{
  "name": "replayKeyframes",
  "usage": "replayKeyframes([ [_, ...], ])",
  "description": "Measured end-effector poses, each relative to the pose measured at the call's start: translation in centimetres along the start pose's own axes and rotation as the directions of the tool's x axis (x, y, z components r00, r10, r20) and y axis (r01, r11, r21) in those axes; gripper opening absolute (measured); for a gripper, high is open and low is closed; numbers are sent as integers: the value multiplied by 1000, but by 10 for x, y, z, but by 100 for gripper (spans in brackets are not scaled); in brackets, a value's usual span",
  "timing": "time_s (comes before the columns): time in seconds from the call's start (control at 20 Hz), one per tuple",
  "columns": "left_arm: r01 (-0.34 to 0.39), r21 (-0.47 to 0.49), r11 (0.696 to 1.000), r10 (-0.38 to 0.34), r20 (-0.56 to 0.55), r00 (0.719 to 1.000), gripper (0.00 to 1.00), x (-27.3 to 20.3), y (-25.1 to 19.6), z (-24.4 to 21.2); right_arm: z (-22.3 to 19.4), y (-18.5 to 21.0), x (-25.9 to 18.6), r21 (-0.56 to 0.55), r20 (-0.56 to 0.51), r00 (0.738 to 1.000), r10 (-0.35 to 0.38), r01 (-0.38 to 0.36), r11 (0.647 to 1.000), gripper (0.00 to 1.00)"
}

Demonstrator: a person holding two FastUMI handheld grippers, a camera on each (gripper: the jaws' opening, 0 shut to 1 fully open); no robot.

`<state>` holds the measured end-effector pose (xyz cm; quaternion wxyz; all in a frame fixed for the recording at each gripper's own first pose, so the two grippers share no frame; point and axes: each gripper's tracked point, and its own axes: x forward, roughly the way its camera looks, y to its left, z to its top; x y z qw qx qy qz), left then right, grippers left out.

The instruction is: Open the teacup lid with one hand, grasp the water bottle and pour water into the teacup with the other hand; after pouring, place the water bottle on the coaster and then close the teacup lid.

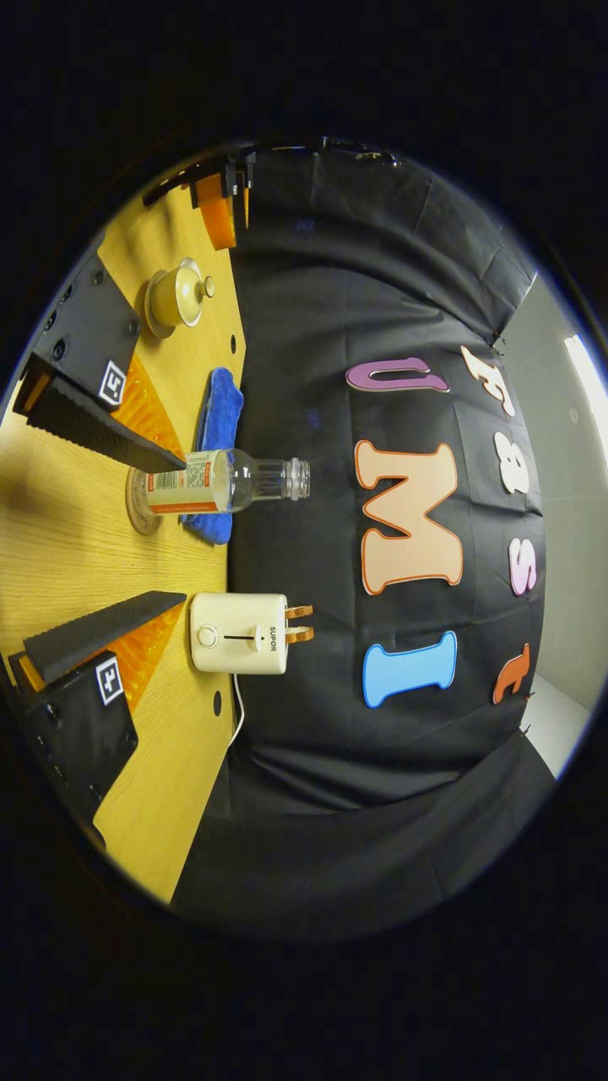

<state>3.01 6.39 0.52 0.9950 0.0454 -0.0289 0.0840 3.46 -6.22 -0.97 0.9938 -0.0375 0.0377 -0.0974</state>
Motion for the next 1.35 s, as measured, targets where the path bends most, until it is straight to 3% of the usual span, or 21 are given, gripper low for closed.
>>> replayKeyframes([
  [0.5,-60,-1,998,60,2,998,94,0,11,-2,0,-6,-6,-1,1,1000,-25,25,1000,91],
  [1.35,-56,0,998,56,5,998,93,0,9,-2,1,-6,-5,0,1,1000,-22,22,1000,91],
])
